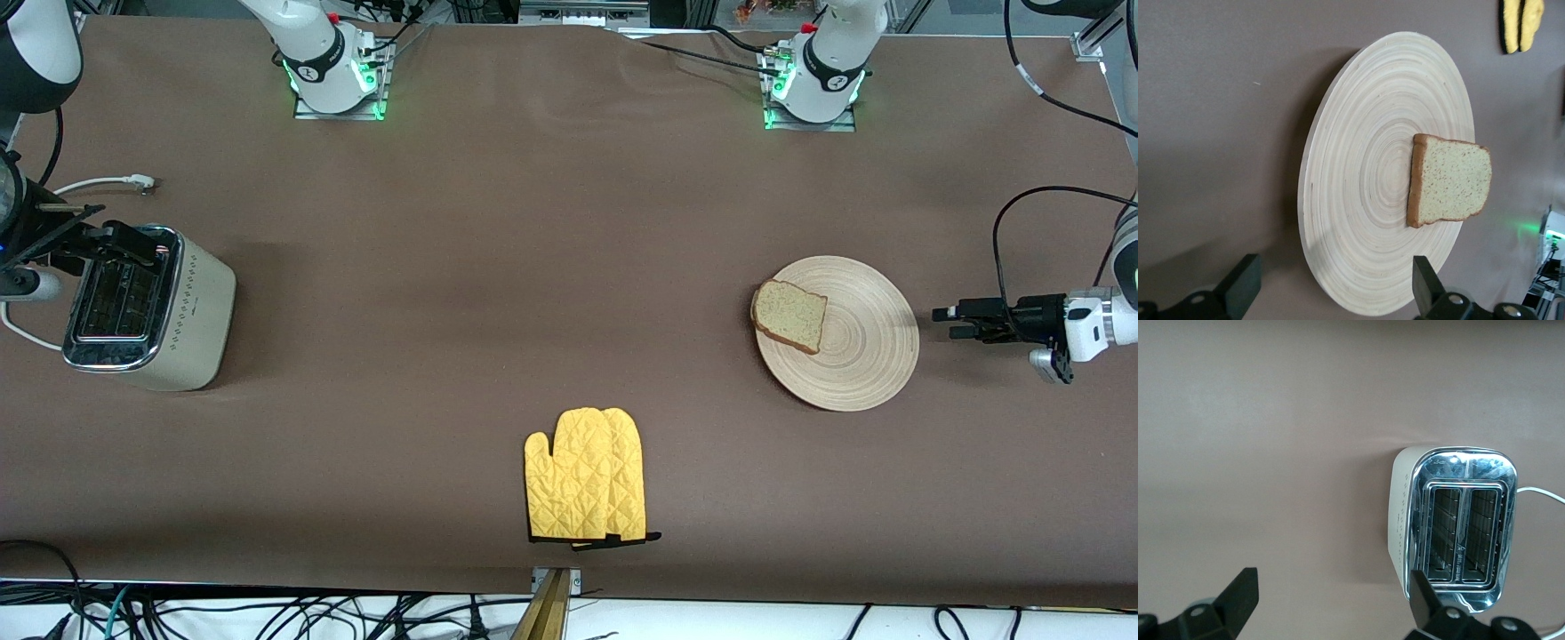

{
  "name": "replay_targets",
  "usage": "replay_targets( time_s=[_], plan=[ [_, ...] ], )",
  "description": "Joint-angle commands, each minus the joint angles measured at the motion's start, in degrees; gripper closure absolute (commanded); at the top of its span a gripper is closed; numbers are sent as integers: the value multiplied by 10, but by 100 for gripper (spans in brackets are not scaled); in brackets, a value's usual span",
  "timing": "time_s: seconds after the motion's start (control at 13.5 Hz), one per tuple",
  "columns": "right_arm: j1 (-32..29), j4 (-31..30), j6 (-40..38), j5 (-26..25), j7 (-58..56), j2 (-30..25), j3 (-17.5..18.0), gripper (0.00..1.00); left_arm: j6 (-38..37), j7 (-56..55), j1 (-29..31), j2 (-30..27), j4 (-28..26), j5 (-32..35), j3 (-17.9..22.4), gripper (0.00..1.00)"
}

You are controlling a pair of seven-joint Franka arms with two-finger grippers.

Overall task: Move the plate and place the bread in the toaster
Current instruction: 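Lower the left gripper to the wooden plate's rim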

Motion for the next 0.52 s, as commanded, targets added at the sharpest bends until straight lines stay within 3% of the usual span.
replay_targets(
  time_s=[0.0, 0.22, 0.37, 0.45],
  plan=[
    [-5, 12, -3, -4, 4, 5, 5, 0, -2, 22, 6, 28, 11, -42, -6, 0],
    [-6, 12, -3, -4, 1, 5, 5, 0, -8, 23, 6, 52, -2, -82, -7, 1],
    [-6, 12, -3, -4, 2, 5, 5, 0, -8, 23, 4, 64, -2, -84, -8, 12],
    [-6, 12, -3, -4, 2, 5, 5, 0, -8, 23, 6, 67, -2, -85, -8, 34]
  ],
)
